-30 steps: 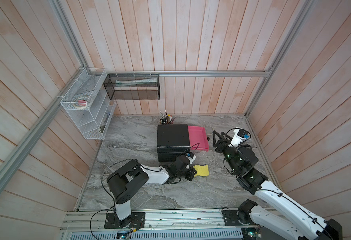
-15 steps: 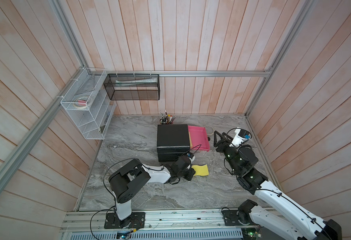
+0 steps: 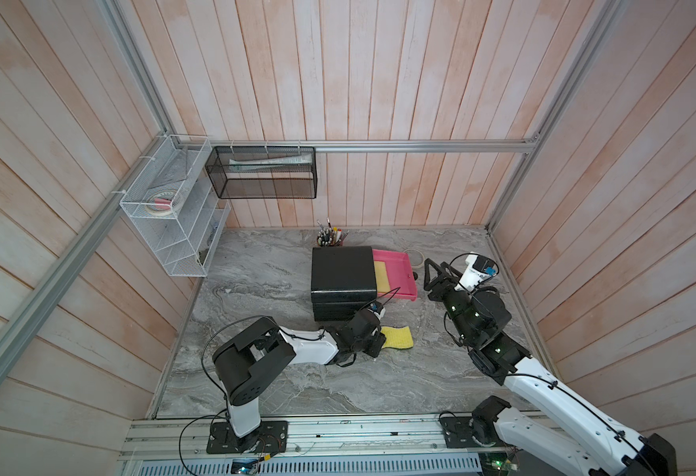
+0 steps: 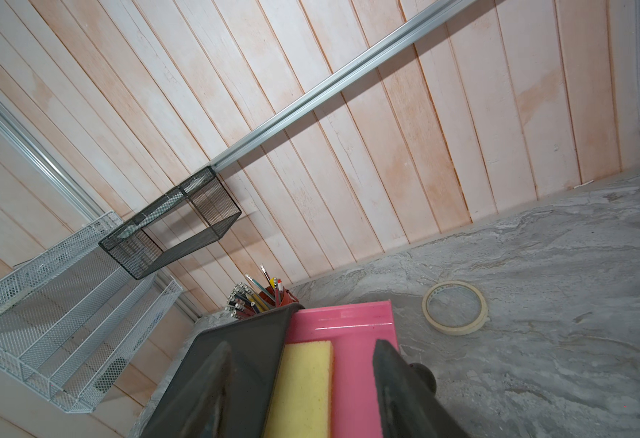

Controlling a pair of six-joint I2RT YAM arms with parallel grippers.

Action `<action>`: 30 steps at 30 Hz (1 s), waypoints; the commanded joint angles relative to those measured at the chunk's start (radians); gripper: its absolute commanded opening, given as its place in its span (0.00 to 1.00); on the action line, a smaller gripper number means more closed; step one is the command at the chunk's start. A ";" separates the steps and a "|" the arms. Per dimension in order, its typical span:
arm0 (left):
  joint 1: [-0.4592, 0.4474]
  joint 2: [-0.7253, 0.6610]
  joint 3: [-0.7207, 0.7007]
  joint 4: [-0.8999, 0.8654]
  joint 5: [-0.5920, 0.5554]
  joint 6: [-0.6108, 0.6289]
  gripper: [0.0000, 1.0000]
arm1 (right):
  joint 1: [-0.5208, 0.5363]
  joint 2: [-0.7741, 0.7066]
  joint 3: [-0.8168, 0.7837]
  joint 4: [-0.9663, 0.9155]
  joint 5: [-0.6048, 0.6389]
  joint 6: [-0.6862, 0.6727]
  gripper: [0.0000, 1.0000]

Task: Take the sponge out of the drawer
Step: Place the sponge at the center of the board, then pick up the sponge from the drawer.

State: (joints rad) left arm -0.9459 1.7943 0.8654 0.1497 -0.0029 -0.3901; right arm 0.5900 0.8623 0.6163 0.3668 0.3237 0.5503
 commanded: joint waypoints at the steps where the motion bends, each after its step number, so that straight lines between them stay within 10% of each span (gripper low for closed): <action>1: -0.001 -0.049 -0.018 0.012 -0.035 0.010 0.58 | -0.010 0.010 -0.009 0.016 -0.004 0.006 0.60; 15: -0.001 -0.221 -0.104 0.062 0.005 0.005 0.60 | -0.050 0.081 0.087 -0.086 -0.008 -0.066 0.65; 30: 0.005 -0.684 -0.256 0.019 -0.093 0.034 0.66 | -0.107 0.538 0.470 -0.477 -0.245 -0.225 0.63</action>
State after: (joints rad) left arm -0.9463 1.1488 0.6437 0.1974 -0.0437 -0.3782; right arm 0.4866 1.3468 1.0420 0.0010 0.1471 0.3683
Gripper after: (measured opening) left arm 0.659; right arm 0.642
